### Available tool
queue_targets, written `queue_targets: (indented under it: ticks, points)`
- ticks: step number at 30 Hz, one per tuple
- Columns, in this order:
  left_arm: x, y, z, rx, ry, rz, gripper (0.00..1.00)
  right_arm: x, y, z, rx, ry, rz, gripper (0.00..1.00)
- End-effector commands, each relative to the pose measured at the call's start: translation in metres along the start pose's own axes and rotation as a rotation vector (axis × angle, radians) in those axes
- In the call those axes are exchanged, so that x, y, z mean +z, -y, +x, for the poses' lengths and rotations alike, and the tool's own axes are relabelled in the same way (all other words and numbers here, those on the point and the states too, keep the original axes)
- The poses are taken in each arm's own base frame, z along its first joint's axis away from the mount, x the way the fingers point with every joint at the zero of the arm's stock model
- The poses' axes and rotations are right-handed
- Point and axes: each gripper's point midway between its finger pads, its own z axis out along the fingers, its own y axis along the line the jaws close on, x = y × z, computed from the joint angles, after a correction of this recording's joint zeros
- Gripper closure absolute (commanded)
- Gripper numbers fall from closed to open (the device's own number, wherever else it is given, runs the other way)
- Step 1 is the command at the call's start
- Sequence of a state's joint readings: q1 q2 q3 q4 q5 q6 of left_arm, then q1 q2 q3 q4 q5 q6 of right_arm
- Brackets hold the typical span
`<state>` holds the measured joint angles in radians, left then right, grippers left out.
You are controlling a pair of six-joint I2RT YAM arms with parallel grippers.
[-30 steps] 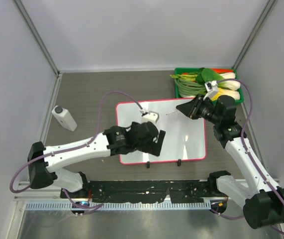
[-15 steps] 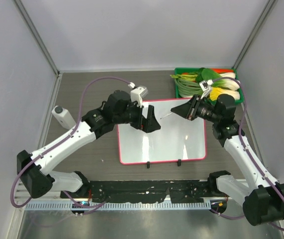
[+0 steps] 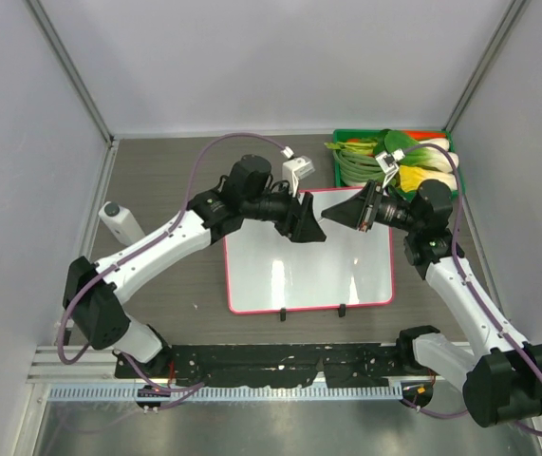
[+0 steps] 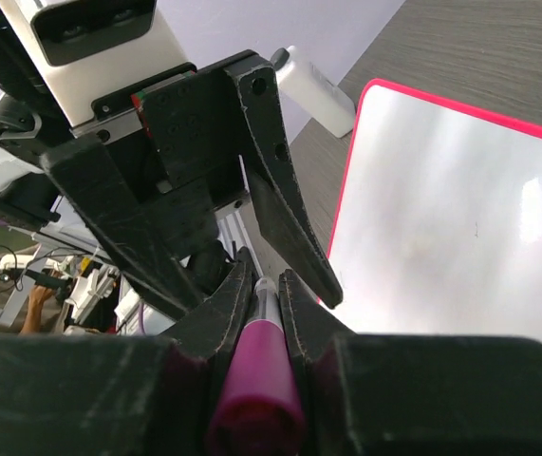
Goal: Write a sentence on the whiteboard
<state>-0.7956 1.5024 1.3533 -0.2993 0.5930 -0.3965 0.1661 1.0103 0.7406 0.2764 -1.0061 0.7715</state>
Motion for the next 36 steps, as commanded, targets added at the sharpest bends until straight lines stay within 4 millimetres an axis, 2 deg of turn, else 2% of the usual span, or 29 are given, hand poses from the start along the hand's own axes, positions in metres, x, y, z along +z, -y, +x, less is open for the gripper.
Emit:
queue_targets:
  ticks: [1,3,4,13,15,19,21,25,32,36]
  points:
    - [0.001,0.019,-0.025,0.065,0.05,0.1,0.52,-0.002,-0.013,-0.004,-0.044,0.013,-0.046,0.98]
    - [0.002,0.017,-0.023,0.054,0.043,0.099,0.6,-0.002,-0.011,-0.007,-0.048,0.033,-0.03,0.99]
    - [0.002,0.015,-0.022,0.05,0.04,0.093,0.61,-0.002,-0.011,-0.01,-0.053,0.046,-0.022,0.98]
    - [-0.003,0.003,-0.009,0.024,0.043,0.037,0.62,-0.002,-0.012,-0.017,-0.069,0.081,-0.011,0.99]
    - [-0.002,-0.001,-0.007,0.014,0.044,0.019,0.7,-0.001,-0.006,-0.018,-0.061,0.097,0.01,0.99]
    - [-0.002,-0.002,-0.006,0.005,0.05,0.022,0.96,0.001,-0.002,-0.017,-0.049,0.086,0.01,0.98]
    - [-0.002,-0.001,-0.006,0.01,0.052,0.028,1.0,0.001,-0.002,-0.017,-0.048,0.085,0.009,0.95]
    - [-0.002,0.003,-0.01,0.021,0.061,0.051,1.0,0.0,-0.002,-0.016,-0.048,0.084,0.008,0.88]
    - [-0.004,0.006,-0.012,0.028,0.055,0.068,1.0,-0.002,-0.01,-0.011,-0.081,0.072,-0.035,0.37]
    - [-0.006,0.01,-0.011,0.027,0.045,0.086,1.0,-0.002,-0.015,-0.009,-0.084,0.07,-0.065,0.32]
